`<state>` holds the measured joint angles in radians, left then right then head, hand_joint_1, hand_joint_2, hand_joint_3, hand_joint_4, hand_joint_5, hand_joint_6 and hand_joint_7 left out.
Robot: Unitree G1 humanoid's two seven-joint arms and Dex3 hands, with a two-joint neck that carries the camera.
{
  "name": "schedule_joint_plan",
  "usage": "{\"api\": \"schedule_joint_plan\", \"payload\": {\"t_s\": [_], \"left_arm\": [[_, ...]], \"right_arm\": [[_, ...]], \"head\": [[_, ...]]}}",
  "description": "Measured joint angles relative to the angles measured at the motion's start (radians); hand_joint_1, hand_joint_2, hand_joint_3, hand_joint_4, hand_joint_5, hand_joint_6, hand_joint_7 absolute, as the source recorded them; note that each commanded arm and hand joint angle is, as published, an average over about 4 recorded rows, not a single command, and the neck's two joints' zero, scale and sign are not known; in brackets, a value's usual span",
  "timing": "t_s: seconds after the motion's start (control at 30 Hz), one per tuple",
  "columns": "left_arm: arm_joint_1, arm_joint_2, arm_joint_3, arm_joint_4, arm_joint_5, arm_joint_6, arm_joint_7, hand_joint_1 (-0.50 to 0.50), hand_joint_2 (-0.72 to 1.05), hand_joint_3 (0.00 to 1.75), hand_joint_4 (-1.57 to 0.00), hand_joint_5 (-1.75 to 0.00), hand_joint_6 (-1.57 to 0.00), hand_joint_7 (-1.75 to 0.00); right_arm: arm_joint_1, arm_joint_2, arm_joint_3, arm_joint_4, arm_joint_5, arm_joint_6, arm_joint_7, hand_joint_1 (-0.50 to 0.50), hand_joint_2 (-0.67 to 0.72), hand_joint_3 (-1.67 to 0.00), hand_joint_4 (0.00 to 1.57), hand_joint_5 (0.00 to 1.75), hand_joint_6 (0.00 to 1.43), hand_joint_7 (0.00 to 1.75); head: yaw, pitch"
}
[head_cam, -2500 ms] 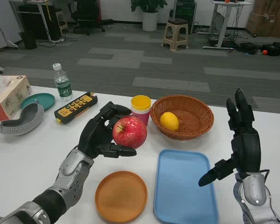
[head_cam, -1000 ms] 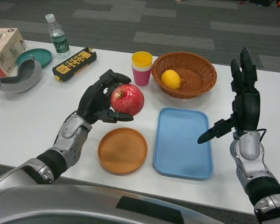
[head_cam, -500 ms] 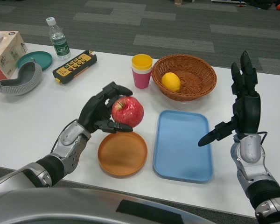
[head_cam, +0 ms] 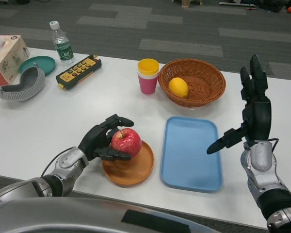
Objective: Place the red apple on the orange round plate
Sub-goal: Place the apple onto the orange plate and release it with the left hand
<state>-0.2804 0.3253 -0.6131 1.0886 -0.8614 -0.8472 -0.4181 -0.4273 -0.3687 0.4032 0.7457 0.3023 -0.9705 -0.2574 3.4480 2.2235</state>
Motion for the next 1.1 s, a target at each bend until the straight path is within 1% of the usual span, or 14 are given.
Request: {"api": "schedule_joint_plan", "payload": {"t_s": [0.03, 0.13, 0.27, 0.33, 0.43, 0.5, 0.53, 0.67, 0.77, 0.87, 1.0, 1.1], "left_arm": [[-0.001, -0.003, -0.003, 0.009, -0.002, 0.004, -0.001, -0.23, 1.05, 0.09, -0.3, -1.13, -0.24, -0.98], [-0.016, -0.012, -0.005, 0.029, -0.003, 0.019, -0.003, -0.22, 1.05, 0.09, -0.3, -1.13, -0.24, -0.98], [-0.044, -0.018, -0.017, 0.068, -0.005, 0.035, -0.004, -0.21, 0.96, 0.09, -0.3, -1.03, -0.25, -0.98], [-0.062, -0.02, -0.035, 0.089, -0.011, 0.036, -0.004, -0.21, 0.96, 0.09, -0.3, -1.03, -0.26, -0.98], [-0.078, -0.023, -0.059, 0.106, -0.017, 0.038, -0.004, -0.21, 0.96, 0.09, -0.3, -1.03, -0.24, -0.93], [-0.081, -0.025, -0.066, 0.109, -0.019, 0.039, -0.004, -0.21, 0.96, 0.09, -0.3, -0.98, -0.24, -0.91], [-0.082, -0.026, -0.068, 0.109, -0.019, 0.039, -0.004, -0.21, 0.96, 0.07, -0.29, -0.95, -0.24, -0.91], [-0.082, -0.027, -0.071, 0.109, -0.018, 0.036, -0.004, -0.21, 1.05, 0.09, -0.26, -1.0, -0.2, -0.91], [-0.082, -0.027, -0.071, 0.109, -0.015, 0.032, -0.004, -0.21, 1.05, 0.09, -0.24, -0.98, -0.18, -0.91], [-0.076, -0.027, -0.073, 0.099, -0.001, 0.012, -0.003, -0.23, 1.05, 0.09, -0.22, -1.03, -0.18, -0.91], [-0.07, -0.03, -0.076, 0.087, 0.041, -0.01, -0.002, -0.25, 1.05, 0.07, -0.22, -1.03, -0.16, -0.84], [-0.067, -0.032, -0.076, 0.087, 0.05, -0.028, -0.001, -0.27, 1.05, 0.04, -0.22, -1.03, -0.14, -0.84]], "right_arm": [[0.0, 0.0, 0.0, 0.0, 0.0, 0.0, 0.0, -0.33, 0.6, 0.0, 0.0, 0.0, 0.0, 0.0], [0.0, 0.0, 0.002, 0.0, 0.0, 0.0, 0.0, -0.33, 0.63, 0.0, 0.0, 0.0, 0.0, 0.0], [0.0, 0.0, 0.003, 0.0, 0.0, 0.0, 0.0, -0.33, 0.65, 0.0, 0.0, 0.0, 0.0, 0.0], [0.0, 0.0, 0.004, 0.0, 0.0, 0.0, 0.0, -0.33, 0.63, 0.0, 0.0, 0.0, 0.0, 0.0], [0.0, 0.0, 0.004, -0.001, 0.0, 0.0, 0.0, -0.33, 0.61, 0.0, 0.0, 0.0, 0.0, 0.0], [0.0, 0.0, 0.004, -0.001, 0.0, 0.0, 0.0, -0.33, 0.63, 0.0, 0.0, 0.0, 0.0, 0.0], [0.0, 0.0, 0.004, -0.002, 0.0, 0.0, 0.0, -0.33, 0.61, 0.0, 0.0, 0.0, 0.0, 0.0], [0.0, 0.0, 0.004, -0.004, 0.0, 0.0, 0.0, -0.33, 0.6, 0.0, 0.0, 0.0, 0.0, 0.0], [0.0, 0.0, 0.004, -0.004, 0.0, 0.0, 0.0, -0.33, 0.6, 0.0, 0.0, 0.0, 0.0, 0.0], [0.0, 0.001, 0.004, -0.004, 0.0, 0.0, 0.0, -0.33, 0.6, 0.0, 0.0, 0.0, 0.0, 0.0], [0.0, 0.001, 0.004, -0.005, 0.0, 0.0, 0.0, -0.33, 0.61, 0.0, 0.0, 0.0, 0.0, 0.0], [0.001, 0.001, 0.004, -0.006, 0.0, 0.0, 0.0, -0.33, 0.6, 0.0, 0.0, 0.0, 0.0, 0.0]], "head": [[-0.001, 0.0], [-0.003, 0.001], [-0.004, 0.002], [-0.006, 0.002], [-0.008, 0.003], [-0.008, 0.005], [-0.008, 0.006], [-0.006, 0.006], [-0.004, 0.006], [-0.003, 0.008], [-0.003, 0.01], [-0.003, 0.011]]}}
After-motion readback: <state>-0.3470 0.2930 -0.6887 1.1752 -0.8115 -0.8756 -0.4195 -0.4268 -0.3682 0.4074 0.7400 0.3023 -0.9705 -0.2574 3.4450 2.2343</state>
